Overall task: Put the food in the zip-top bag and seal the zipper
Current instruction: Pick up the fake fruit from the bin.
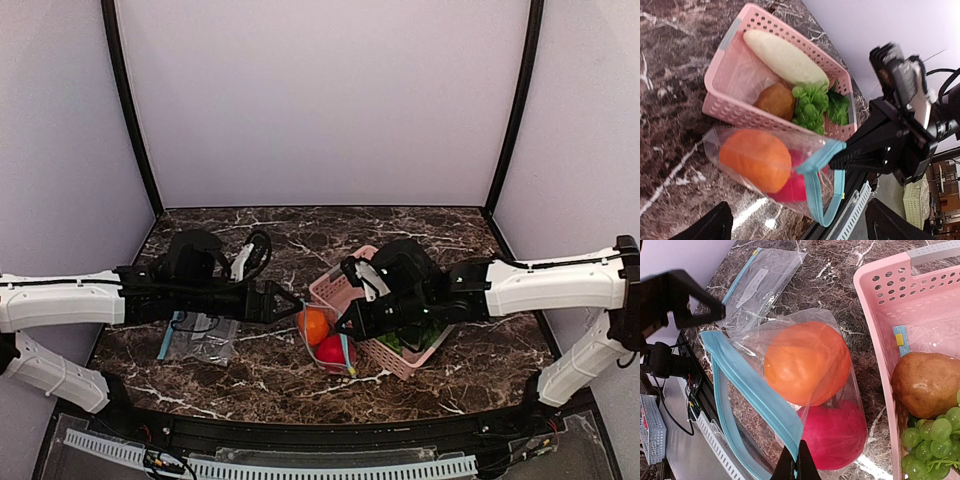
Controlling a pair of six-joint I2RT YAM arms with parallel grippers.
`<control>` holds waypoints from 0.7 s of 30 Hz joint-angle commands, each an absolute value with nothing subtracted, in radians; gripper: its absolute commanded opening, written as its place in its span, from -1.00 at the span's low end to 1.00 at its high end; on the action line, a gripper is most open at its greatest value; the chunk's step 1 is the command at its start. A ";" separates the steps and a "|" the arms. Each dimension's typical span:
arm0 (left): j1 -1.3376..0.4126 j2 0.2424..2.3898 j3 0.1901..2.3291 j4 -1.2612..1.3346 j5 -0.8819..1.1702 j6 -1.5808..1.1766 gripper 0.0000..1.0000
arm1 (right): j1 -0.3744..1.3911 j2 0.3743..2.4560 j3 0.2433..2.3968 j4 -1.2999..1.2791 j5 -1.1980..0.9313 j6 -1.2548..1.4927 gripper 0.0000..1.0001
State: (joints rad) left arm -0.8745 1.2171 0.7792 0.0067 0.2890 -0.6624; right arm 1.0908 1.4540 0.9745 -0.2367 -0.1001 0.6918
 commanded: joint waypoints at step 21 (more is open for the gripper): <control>-0.975 1.393 0.638 0.337 0.323 -0.988 -0.08 | 1.099 1.515 1.021 -0.224 -0.044 0.764 -1.00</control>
